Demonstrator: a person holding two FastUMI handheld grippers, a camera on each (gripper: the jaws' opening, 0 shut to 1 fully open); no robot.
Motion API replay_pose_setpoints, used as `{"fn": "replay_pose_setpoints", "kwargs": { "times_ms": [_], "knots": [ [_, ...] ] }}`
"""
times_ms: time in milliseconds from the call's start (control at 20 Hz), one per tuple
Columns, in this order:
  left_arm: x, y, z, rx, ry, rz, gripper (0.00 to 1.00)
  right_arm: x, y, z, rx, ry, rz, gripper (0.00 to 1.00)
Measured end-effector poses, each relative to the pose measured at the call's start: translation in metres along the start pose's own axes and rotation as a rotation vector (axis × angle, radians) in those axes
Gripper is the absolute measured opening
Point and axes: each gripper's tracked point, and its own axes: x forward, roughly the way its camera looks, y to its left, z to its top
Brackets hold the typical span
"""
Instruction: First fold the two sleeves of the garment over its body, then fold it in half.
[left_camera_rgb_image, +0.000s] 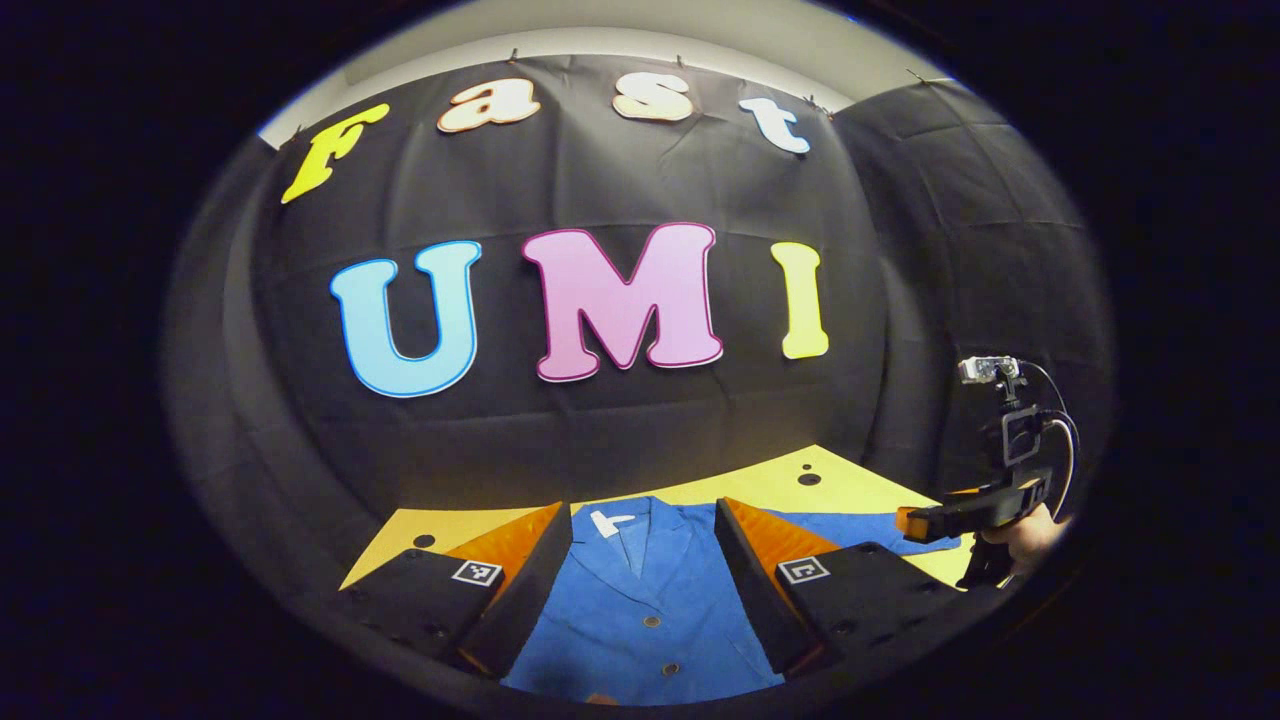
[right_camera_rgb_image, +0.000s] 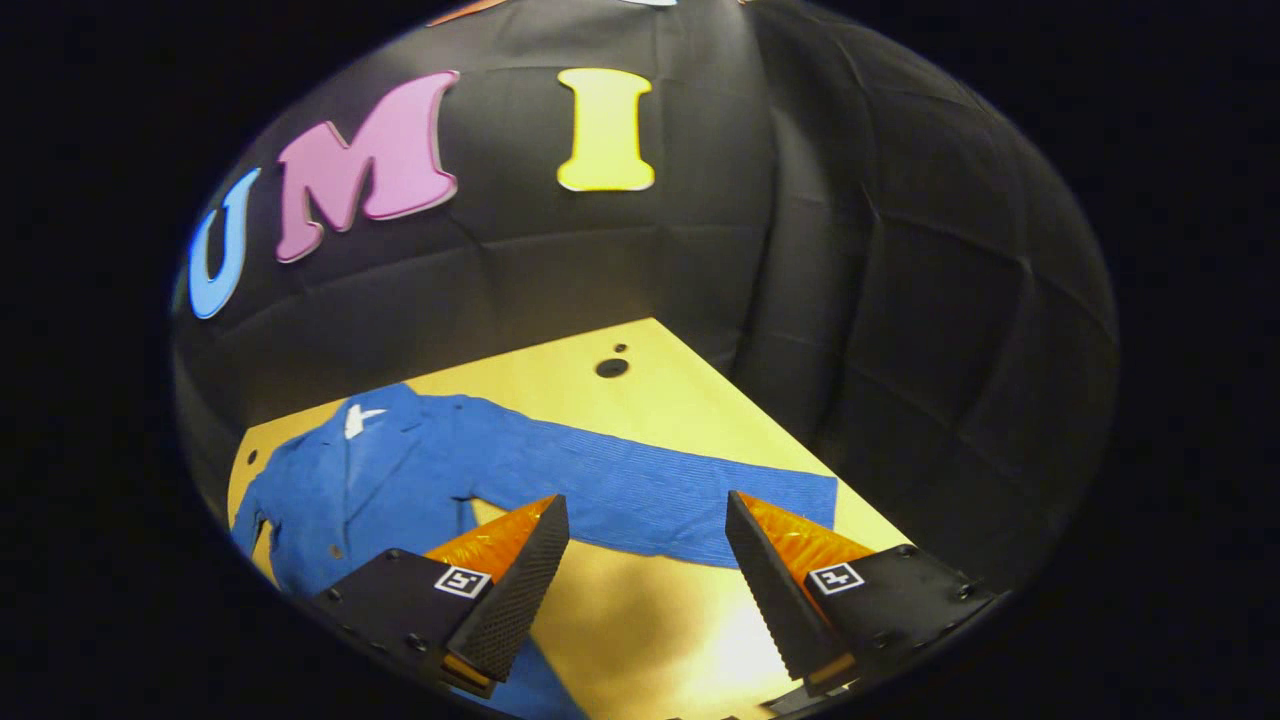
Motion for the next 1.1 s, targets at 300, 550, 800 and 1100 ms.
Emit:
{"fn": "replay_pose_setpoints", "kwargs": {
  "times_ms": [300, 550, 800, 1100],
  "knots": [
    [0.025, -0.037, -0.012, -0.002, 0.056, -0.081, 0.82, 0.053, -0.088, -0.049, 0.068, 0.172, -0.185, 1.0],
    [0.041, -0.049, -0.017, 0.007, 0.085, -0.102, 0.82, 0.09, -0.115, -0.086, 0.132, 0.329, -0.256, 1.0],
    [0.047, -0.048, -0.019, 0.01, 0.093, -0.095, 0.82, 0.088, -0.119, -0.087, 0.215, 0.347, -0.248, 0.99],
    [0.045, -0.049, -0.022, -0.012, 0.092, -0.091, 0.82, 0.096, -0.117, -0.085, 0.218, 0.398, -0.211, 0.7]
  ]
}}
